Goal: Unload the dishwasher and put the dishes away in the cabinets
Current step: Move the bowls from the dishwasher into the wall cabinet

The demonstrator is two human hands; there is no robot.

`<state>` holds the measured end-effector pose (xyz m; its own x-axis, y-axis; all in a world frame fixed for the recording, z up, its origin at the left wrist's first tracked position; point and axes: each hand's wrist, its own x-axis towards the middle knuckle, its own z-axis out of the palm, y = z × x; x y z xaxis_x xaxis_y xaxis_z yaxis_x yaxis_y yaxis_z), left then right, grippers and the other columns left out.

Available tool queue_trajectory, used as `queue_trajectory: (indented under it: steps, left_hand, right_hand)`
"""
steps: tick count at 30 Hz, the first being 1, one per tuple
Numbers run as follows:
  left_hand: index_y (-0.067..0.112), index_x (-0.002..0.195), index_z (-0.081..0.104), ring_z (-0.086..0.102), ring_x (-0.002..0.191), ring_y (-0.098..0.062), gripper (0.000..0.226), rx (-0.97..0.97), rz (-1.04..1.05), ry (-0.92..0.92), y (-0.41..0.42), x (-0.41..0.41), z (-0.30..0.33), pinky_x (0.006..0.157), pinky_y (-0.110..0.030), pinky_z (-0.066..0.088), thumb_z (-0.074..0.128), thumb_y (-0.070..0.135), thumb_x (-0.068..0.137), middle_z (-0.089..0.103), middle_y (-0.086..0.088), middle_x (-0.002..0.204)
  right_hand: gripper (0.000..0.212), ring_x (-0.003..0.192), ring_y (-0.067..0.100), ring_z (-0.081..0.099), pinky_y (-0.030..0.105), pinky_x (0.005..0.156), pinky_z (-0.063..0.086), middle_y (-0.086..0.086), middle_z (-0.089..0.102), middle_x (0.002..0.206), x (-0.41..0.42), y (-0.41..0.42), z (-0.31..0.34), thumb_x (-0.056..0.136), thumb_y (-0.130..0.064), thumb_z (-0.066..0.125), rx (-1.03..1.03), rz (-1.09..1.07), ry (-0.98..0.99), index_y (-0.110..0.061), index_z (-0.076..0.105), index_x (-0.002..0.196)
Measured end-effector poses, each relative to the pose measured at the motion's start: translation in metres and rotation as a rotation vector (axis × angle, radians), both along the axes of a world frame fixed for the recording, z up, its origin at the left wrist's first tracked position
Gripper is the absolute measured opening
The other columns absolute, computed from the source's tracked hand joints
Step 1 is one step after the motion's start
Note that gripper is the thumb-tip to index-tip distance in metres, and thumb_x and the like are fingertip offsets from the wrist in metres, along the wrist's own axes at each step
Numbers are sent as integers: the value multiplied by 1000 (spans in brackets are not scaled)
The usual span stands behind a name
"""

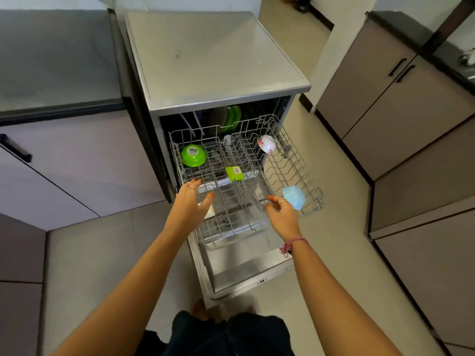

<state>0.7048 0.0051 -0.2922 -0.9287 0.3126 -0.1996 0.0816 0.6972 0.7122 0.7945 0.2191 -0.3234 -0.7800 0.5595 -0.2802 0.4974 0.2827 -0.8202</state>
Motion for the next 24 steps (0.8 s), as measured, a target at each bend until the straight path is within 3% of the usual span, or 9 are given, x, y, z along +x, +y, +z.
queue_trajectory:
  steps: [4, 10, 16, 19, 22, 24]
  left_hand:
    - [7, 146, 32, 33, 137, -24, 61, -22, 35, -45, 3, -5, -10, 112, -36, 29, 51, 36, 95, 33, -10, 149]
    - [7, 146, 30, 31, 139, -23, 61, -24, 125, -89, 21, -27, -25, 114, -35, 26, 53, 32, 95, 31, -9, 150]
    - [3, 145, 30, 33, 137, -27, 61, -73, 263, -118, 64, -94, -49, 112, -34, 26, 54, 25, 94, 32, -14, 149]
    - [-1, 142, 34, 39, 131, -34, 58, -119, 326, -148, 86, -139, -71, 107, -38, 32, 56, 22, 93, 37, -20, 142]
    - [-4, 125, 45, 47, 114, -41, 43, -167, 379, -179, 106, -178, -98, 91, -43, 39, 57, 18, 91, 45, -25, 126]
    - [-3, 131, 40, 45, 118, -41, 48, -224, 372, -195, 116, -197, -114, 95, -45, 38, 58, 16, 91, 40, -25, 133]
  right_hand:
    - [31, 111, 21, 57, 28, 90, 45, 6, 61, 118, -30, 11, -7, 92, -14, 54, -23, 40, -35, -12, 58, 123]
    - [32, 113, 24, 57, 40, 98, 47, 8, 61, 124, -78, 38, -29, 91, -18, 56, -56, 81, -86, -16, 59, 123]
    - [34, 107, 21, 58, 25, 84, 43, 9, 61, 123, -135, 92, -53, 92, -12, 55, -80, 122, -113, -8, 58, 125]
    - [35, 112, 22, 58, 29, 92, 45, 5, 63, 121, -168, 126, -68, 92, -16, 56, -64, 137, -130, -9, 57, 127]
    - [36, 102, 18, 57, 26, 87, 43, 5, 63, 115, -206, 161, -86, 93, -15, 54, -13, 153, -148, -8, 55, 129]
    - [34, 95, 25, 59, 33, 83, 46, 12, 65, 109, -231, 176, -99, 92, -13, 54, 17, 184, -142, -6, 56, 125]
